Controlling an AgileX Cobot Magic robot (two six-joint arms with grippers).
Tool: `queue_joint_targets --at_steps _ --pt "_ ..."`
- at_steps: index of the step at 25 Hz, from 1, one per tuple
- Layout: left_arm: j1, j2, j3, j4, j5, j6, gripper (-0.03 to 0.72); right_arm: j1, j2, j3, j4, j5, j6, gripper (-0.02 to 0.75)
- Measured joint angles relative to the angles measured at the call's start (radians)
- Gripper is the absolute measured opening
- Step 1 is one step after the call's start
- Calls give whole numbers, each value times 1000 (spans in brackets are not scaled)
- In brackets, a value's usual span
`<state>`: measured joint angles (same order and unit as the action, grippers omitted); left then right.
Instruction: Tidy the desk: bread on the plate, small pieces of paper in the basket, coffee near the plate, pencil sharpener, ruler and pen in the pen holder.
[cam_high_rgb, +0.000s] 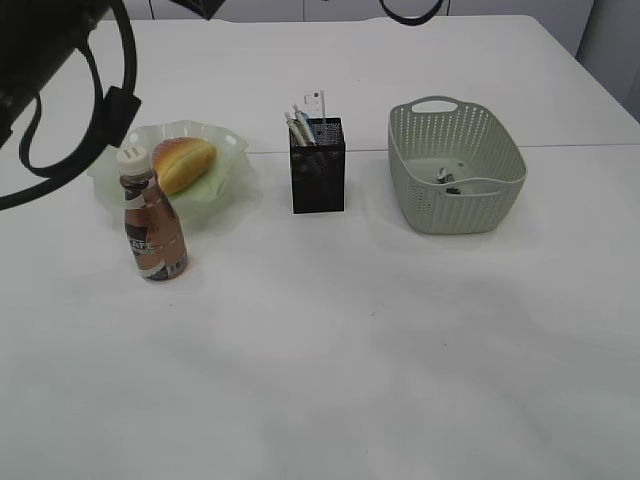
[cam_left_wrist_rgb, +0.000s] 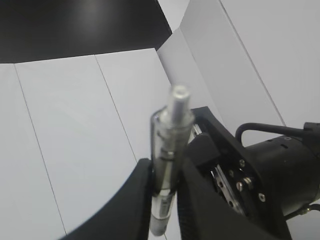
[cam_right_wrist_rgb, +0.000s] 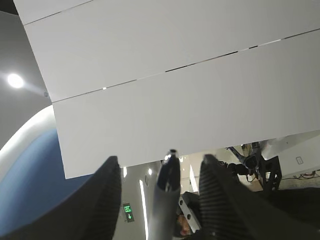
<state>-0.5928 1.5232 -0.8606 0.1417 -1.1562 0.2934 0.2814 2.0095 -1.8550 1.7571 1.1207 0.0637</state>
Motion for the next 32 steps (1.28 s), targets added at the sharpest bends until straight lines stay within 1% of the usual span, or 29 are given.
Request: queue_joint_targets --at_steps 9,17,22,24,30,32 --pt "0 0 0 -26 -2 0 110 -8 0 0 0 -27 -2 417" --pt "0 0 0 -51 -2 0 110 -73 0 0 0 55 -2 418" --pt "0 0 0 -56 -2 0 110 -144 0 0 -2 70 -34 417" --pt "0 0 0 -58 -2 0 110 -177 0 0 -2 70 -88 417" --pt "0 0 0 -71 -2 0 110 -302 0 0 -10 66 -335 417" --pt "0 0 0 -82 -2 0 109 -336 0 0 -28 67 -387 418"
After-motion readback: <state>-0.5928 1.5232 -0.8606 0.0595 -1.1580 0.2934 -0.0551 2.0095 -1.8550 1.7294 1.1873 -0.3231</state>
